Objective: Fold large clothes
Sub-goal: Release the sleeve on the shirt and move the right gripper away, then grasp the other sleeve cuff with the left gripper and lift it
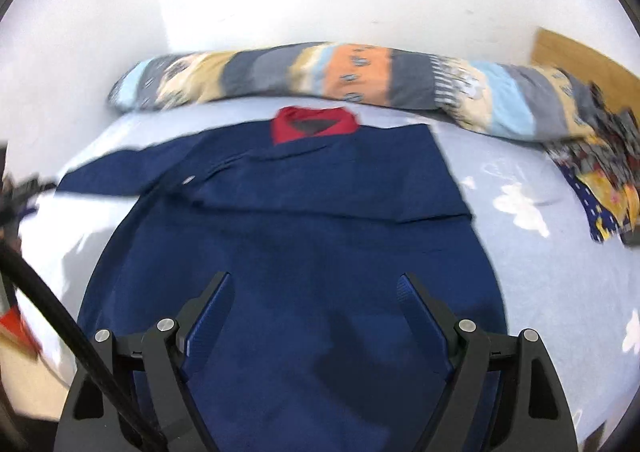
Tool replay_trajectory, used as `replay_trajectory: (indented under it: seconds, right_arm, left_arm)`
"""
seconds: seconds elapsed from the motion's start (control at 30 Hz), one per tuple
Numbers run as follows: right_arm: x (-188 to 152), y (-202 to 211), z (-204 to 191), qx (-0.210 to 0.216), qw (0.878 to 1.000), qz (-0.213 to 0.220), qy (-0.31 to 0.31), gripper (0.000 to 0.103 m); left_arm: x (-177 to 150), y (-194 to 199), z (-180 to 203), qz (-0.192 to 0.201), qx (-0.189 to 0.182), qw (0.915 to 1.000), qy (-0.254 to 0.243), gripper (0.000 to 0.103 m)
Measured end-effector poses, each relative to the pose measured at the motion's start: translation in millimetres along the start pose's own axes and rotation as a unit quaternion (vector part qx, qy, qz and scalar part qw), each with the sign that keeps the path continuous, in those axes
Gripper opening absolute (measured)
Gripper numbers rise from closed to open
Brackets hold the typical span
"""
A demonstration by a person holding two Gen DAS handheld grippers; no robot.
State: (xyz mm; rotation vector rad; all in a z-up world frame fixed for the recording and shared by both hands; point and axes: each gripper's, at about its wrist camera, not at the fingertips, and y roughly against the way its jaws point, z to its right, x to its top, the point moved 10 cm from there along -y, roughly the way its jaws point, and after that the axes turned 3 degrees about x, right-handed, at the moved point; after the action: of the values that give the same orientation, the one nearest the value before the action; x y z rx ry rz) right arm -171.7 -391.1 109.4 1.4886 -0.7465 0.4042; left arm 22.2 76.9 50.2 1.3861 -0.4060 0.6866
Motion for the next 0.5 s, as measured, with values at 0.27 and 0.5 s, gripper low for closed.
replay_trajectory:
  seconds: [0.27,0.5]
  right_arm:
    - [5.8,4.6,12.7,-0.007,1.0,0.014,-0.019,0.087]
    - [-6.2,-9.0,-12.9,0.014,1.0,-0.007,0.018,0.087]
  left_arm:
    - [49.4,-74.6,-99.9,-0.032,0.008,0.9929,0.114,0.074]
    - [87.7,-127.4,-171.1,-0.03,-0.076,0.956,0.282,0.07]
